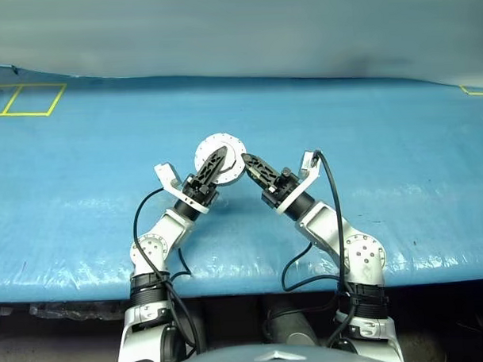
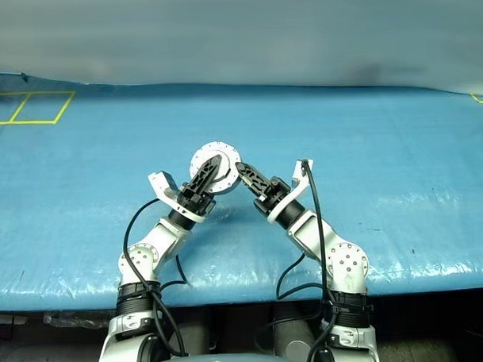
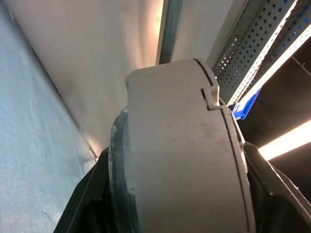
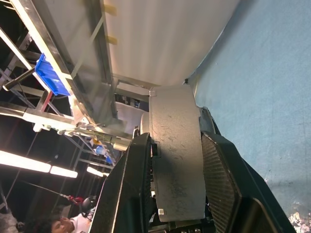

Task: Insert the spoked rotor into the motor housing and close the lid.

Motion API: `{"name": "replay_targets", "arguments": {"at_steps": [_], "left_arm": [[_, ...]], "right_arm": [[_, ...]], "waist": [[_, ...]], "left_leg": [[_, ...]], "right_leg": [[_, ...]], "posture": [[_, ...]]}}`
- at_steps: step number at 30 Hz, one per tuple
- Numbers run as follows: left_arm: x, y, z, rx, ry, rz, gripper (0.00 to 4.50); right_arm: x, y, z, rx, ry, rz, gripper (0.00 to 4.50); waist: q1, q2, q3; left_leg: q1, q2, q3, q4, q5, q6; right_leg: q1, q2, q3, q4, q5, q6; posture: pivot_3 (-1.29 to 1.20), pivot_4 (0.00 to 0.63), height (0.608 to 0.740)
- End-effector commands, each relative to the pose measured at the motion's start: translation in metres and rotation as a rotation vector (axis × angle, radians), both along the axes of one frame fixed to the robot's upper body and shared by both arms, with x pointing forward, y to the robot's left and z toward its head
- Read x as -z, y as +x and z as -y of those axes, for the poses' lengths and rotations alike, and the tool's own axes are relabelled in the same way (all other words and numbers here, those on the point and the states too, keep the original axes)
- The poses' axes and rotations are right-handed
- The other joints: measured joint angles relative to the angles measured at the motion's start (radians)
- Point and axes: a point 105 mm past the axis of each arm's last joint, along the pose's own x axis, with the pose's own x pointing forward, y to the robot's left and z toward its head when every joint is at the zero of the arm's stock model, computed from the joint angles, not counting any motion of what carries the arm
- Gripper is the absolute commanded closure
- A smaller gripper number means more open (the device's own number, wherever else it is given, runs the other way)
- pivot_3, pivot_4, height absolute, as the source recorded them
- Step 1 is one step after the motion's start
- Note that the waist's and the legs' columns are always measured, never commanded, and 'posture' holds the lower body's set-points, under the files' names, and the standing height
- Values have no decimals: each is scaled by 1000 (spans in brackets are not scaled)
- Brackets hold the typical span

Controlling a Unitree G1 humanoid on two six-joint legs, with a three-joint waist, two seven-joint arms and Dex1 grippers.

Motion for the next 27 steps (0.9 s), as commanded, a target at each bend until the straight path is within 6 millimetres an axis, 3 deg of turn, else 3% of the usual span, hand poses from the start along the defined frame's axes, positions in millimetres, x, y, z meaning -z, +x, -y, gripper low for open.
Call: {"name": "replay_targets", "arguments": {"at_steps": [1,11,12,16,23,27], "left_arm": [[-6,1,2,-4,18,33,1905],[-2,0,-3,-26,14,6,1905],[-1,0,-4,-30,16,4,1905],[4,5,-9,-84,36,-17,1905],[11,14,-23,-191,74,-52,1905],[17,25,-40,-290,105,-89,1905]], "right_arm": [[-33,-11,-8,-43,65,133,3325],[-31,-12,-7,-40,11,180,3325],[-31,-13,-8,-44,7,191,2602],[-30,-9,-5,14,-65,227,1358],[-33,9,16,221,-138,288,1358],[-30,3,18,220,-314,434,1358]], "waist": [[0,0,0],[1,0,0],[1,0,0],[0,0,0],[-1,0,0],[5,0,0]], "left_leg": [[0,0,0,0,0,0],[0,0,0,0,0,0],[0,0,0,0,0,0],[0,0,0,0,0,0],[1,0,0,0,0,0],[0,0,0,0,0,0]], "right_leg": [[0,0,0,0,0,0],[0,0,0,0,0,0],[0,0,0,0,0,0],[0,0,0,0,0,0],[0,0,0,0,0,0],[0,0,0,0,0,1]], "posture": [[0,150,740],[0,150,740],[0,150,740],[0,150,740],[0,150,740],[0,150,740]]}}
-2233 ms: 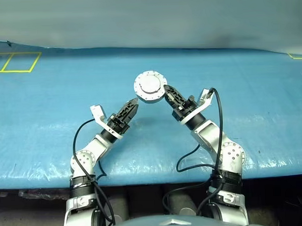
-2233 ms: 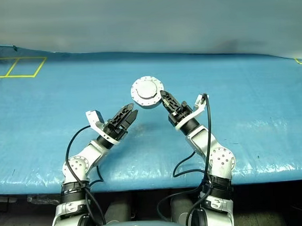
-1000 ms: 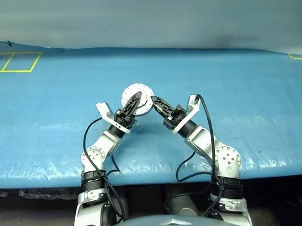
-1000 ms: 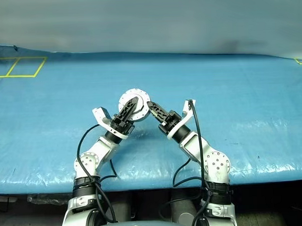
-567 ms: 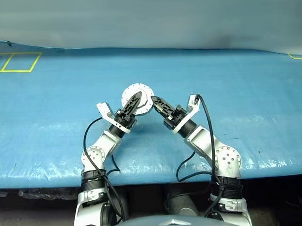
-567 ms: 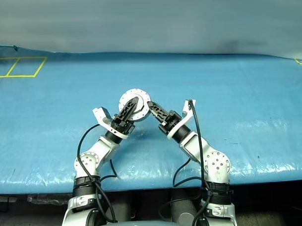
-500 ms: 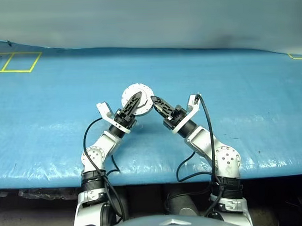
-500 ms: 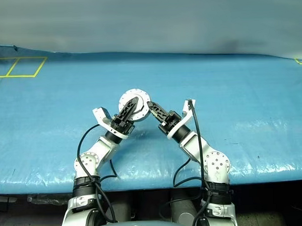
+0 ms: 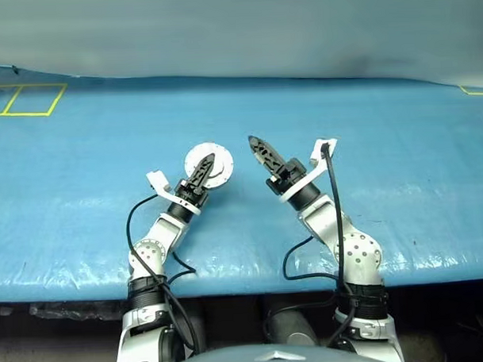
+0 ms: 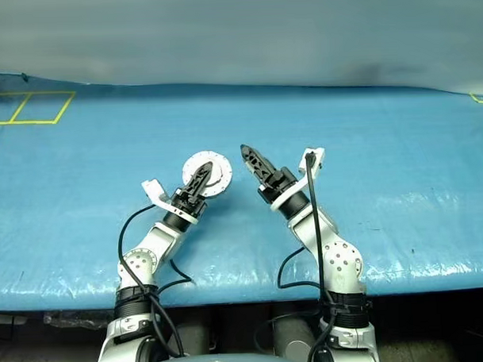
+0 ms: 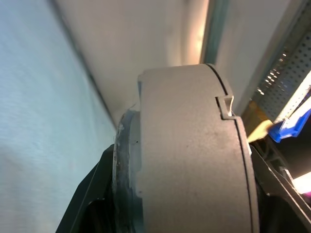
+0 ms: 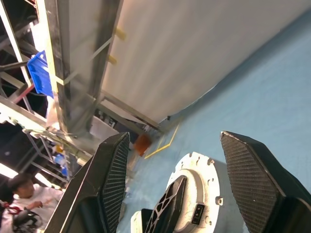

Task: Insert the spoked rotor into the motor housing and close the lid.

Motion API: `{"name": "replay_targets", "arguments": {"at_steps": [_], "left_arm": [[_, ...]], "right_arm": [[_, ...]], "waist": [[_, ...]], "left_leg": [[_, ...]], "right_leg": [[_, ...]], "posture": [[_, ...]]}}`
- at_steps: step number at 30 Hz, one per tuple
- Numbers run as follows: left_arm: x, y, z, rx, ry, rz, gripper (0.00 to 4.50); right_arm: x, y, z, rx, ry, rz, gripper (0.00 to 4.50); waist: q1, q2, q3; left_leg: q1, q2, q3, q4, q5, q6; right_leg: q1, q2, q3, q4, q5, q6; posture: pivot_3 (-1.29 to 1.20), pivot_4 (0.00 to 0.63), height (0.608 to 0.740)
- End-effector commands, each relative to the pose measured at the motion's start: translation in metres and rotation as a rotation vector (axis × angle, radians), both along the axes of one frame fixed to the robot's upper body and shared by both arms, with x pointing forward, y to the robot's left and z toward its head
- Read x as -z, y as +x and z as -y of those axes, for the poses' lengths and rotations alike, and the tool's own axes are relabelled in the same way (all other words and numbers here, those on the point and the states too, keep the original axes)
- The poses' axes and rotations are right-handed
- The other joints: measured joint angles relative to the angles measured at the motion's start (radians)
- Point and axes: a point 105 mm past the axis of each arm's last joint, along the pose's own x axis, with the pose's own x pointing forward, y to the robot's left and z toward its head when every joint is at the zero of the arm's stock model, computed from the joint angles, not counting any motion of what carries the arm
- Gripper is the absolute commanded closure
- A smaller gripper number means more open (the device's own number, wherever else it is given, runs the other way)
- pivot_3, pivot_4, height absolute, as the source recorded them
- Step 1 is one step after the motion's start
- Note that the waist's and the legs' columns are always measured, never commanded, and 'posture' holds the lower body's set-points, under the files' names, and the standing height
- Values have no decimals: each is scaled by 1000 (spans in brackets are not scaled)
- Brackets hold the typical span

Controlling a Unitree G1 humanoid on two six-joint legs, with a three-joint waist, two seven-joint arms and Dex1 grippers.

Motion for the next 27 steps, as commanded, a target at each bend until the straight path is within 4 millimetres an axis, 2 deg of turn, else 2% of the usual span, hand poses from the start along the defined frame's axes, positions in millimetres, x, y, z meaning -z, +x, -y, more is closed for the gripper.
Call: {"name": "replay_targets", "arguments": {"at_steps": [1,4,10,15,20,27], "left_arm": [[-16,10,-13,-72,4,51,1905],[-16,16,-22,-117,20,46,1905],[-27,26,-39,-153,29,72,1905],[-30,34,-57,-201,47,72,1905],[-24,45,-81,-297,83,5,1905],[-9,59,-98,-395,129,-120,1905]], "right_arm": [[-10,-12,-3,-27,-128,168,1358],[0,-22,-8,-88,-231,223,1358],[38,-42,-20,-239,-519,347,1358],[57,-47,-20,-291,-628,360,1358],[58,-43,-17,-254,-639,366,1358],[54,-41,-18,-224,-645,378,1358]], "waist": [[5,0,0],[8,0,0],[11,-1,0],[13,-1,0],[16,-2,0],[28,-5,2]], "left_leg": [[0,0,0,0,0,0],[0,0,0,0,0,0],[1,0,0,1,0,0],[1,0,0,1,0,0],[2,0,0,1,0,0],[1,0,0,2,0,-1]], "right_leg": [[0,0,0,0,0,0],[0,0,0,0,0,0],[0,0,0,0,0,1],[2,0,0,0,0,1],[2,0,0,0,0,1],[2,0,0,0,2,0]], "posture": [[0,150,740],[0,150,740],[0,150,740],[0,150,740],[0,150,740],[0,150,740]]}}
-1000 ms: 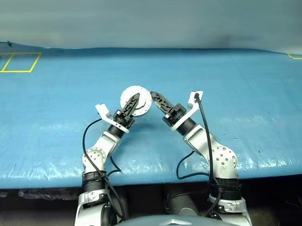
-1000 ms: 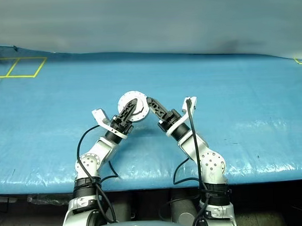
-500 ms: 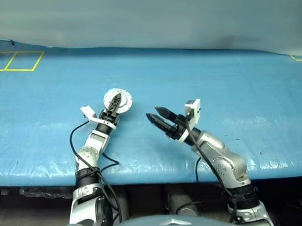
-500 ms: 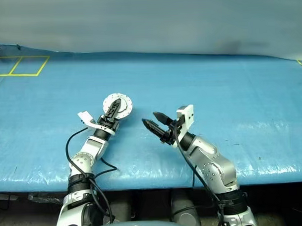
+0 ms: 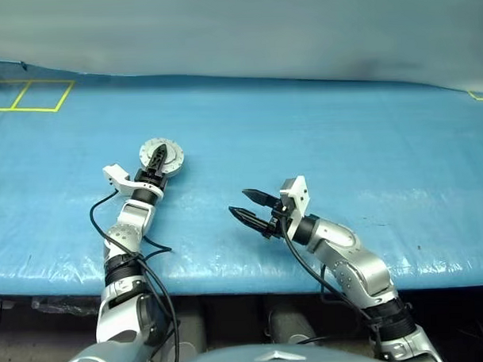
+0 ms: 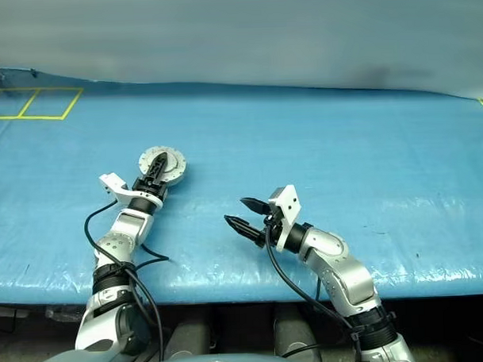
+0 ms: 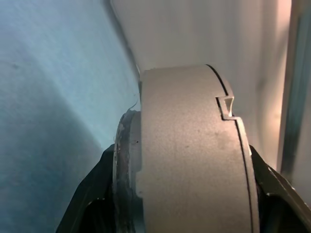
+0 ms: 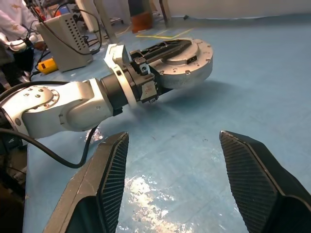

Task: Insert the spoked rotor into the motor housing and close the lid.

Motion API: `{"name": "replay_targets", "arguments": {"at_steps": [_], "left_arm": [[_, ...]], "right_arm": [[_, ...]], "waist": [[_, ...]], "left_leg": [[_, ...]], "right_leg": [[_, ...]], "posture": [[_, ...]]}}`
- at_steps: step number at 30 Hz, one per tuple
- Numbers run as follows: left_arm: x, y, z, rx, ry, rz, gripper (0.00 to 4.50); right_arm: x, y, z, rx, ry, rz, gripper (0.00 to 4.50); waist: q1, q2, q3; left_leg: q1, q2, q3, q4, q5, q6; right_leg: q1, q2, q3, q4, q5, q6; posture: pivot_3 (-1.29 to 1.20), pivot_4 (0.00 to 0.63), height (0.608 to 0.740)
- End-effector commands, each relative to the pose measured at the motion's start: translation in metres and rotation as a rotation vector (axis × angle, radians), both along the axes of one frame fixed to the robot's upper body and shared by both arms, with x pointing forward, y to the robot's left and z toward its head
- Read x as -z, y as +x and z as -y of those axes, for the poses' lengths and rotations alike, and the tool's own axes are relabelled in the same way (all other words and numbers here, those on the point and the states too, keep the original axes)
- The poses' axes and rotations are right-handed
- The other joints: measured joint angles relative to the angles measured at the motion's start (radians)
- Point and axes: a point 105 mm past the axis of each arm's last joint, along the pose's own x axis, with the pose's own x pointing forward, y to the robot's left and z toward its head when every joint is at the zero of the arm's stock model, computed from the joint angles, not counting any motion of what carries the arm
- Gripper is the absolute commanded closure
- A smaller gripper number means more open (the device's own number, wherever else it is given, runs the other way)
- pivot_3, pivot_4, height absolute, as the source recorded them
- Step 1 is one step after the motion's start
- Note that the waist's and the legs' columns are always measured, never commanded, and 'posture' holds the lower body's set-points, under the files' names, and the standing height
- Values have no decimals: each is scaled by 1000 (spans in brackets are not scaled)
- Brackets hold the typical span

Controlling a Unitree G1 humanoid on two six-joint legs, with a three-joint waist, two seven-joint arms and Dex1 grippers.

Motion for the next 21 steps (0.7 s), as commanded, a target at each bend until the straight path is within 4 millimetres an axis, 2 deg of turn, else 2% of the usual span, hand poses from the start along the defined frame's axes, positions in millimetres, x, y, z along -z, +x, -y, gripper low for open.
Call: {"name": "replay_targets", "arguments": {"at_steps": [1,10,11,12,15,21], "left_arm": [[-17,13,-6,-40,30,16,1905],[4,16,-11,-90,92,-117,1905],[5,14,-12,-95,95,-124,1282],[7,13,-14,-101,100,-131,1084],[11,6,-23,-132,126,-155,92],[11,-9,-48,-231,167,-182,9]], "right_arm": [[-12,2,1,18,12,57,1358],[-21,3,-1,17,51,65,1358],[-22,4,-1,20,55,65,1325],[-22,4,-1,21,57,66,1325],[-23,4,0,21,57,68,1325],[-23,7,2,28,59,65,1325]], "waist": [[3,-1,0],[3,-1,0],[3,-1,0],[2,-1,0],[-7,-1,0],[-33,-1,-1]], "left_leg": [[0,0,0,0,0,0],[3,0,0,0,0,-1],[4,0,0,0,0,-1],[5,0,0,0,0,-1],[15,0,0,0,0,-1],[20,1,1,-1,0,-1]], "right_leg": [[0,0,0,0,0,0],[2,0,0,1,0,0],[3,0,0,1,0,0],[4,0,0,1,0,1],[14,0,0,0,-3,2],[16,1,2,1,-4,-2]], "posture": [[0,150,740],[0,150,740],[0,150,740],[0,150,740],[0,150,740],[0,150,740]]}}
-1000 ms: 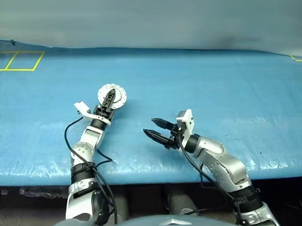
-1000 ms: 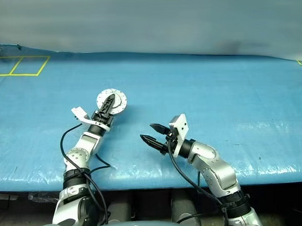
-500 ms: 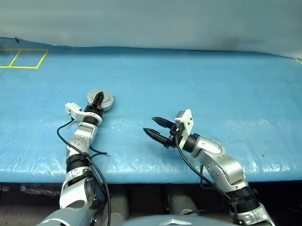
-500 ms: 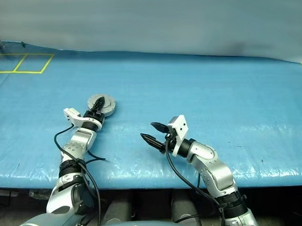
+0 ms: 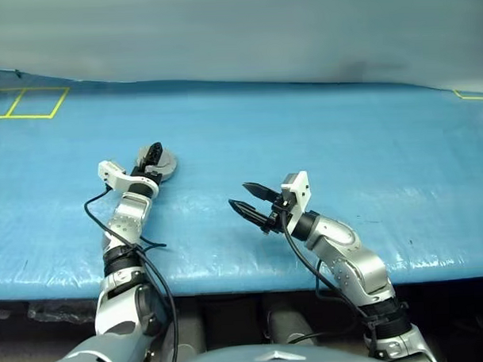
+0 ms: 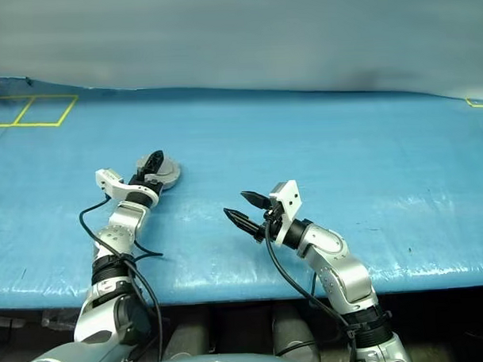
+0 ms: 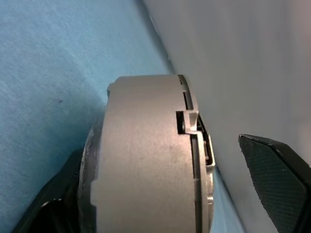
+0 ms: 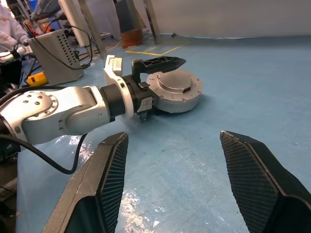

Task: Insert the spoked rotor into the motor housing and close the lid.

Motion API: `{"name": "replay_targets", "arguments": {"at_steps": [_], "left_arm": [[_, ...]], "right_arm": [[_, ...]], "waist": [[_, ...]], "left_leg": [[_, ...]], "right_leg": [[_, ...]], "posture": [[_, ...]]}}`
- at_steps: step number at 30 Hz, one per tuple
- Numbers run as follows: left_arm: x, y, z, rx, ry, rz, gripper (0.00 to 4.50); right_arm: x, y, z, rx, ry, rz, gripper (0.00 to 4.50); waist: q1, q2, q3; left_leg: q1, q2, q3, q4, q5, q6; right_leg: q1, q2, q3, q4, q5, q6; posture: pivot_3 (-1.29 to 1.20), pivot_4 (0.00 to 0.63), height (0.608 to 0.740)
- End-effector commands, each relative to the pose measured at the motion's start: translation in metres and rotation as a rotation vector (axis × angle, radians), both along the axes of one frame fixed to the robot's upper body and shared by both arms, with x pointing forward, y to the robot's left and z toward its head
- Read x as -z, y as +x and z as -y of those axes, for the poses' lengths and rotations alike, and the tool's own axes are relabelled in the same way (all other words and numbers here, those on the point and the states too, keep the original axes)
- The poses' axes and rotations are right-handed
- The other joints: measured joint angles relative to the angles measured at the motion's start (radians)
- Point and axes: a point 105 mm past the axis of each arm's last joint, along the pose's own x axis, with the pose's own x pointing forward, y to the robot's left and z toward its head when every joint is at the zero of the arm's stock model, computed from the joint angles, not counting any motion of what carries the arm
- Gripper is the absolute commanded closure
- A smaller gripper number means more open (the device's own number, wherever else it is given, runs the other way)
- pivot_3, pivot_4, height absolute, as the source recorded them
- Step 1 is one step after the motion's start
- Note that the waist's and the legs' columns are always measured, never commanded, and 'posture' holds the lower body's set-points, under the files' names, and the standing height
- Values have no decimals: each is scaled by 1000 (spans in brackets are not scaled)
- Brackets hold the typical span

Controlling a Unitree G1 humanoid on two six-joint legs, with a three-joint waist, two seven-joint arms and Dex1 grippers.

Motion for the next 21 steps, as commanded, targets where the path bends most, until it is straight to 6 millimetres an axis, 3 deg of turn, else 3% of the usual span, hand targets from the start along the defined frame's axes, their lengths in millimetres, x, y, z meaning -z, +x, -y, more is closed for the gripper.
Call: {"name": "replay_targets", "arguments": {"at_steps": [1,9,14,17,21], "left_arm": [[4,-14,-28,-100,58,-37,9],[-5,-30,-55,-211,168,-32,9],[-29,-29,-59,-253,263,84,9],[-50,-27,-45,-183,323,215,9],[-81,-35,9,119,459,454,9]], "right_arm": [[-15,2,1,-4,27,44,1325],[-14,4,0,-10,15,46,1325],[-14,6,4,17,-8,68,1325],[-13,6,8,34,-38,87,1325],[-13,9,21,82,-79,129,1325]], "waist": [[-3,0,0],[-2,0,0],[5,0,0],[13,-1,0],[26,-1,0]], "left_leg": [[0,0,0,0,0,0],[0,0,0,-2,0,0],[-1,0,0,-1,0,0],[-3,0,0,-1,0,0],[-4,0,0,-2,0,0]], "right_leg": [[0,0,0,0,1,2],[-1,0,0,0,2,3],[-1,0,0,-1,1,1],[-2,0,0,-2,1,1],[-3,0,0,-3,0,0]], "posture": [[0,150,740],[0,150,740],[0,150,740],[0,150,740],[0,150,740]]}}
